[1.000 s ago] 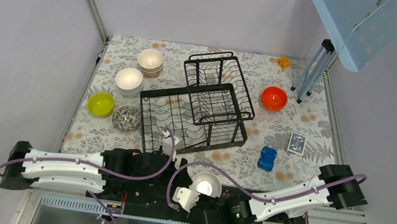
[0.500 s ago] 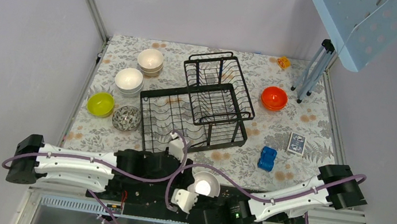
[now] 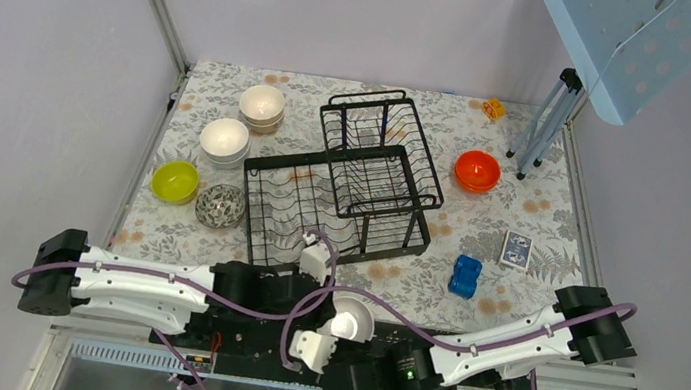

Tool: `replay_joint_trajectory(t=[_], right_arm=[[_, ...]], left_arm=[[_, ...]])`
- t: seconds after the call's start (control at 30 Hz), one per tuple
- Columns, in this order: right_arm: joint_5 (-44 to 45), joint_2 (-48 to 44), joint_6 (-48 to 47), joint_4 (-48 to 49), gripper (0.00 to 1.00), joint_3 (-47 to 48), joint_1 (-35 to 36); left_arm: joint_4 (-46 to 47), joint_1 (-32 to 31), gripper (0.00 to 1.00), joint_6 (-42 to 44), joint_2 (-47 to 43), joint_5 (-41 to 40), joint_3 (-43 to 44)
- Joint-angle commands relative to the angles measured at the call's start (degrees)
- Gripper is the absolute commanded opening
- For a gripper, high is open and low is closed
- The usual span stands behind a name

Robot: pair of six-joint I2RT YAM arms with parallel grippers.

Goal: Unload the bowls from the dish rack
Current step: Place the bowl at the center of the board.

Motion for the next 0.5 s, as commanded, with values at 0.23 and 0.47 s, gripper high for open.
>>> replay_joint_trajectory(t=[0.23, 0.47], right_arm=[[1.75, 1.38, -0.41, 0.77, 0.00, 2.76, 0.43], [3.38, 2.56, 1.57, 0.61, 0.04, 3.41, 0.49]], left_arm=[[1.28, -1.22, 0.10, -1.01, 1.24, -1.92, 2.90], [1.75, -1.31, 0.00, -2.39, 1.47, -2.65, 2.49]])
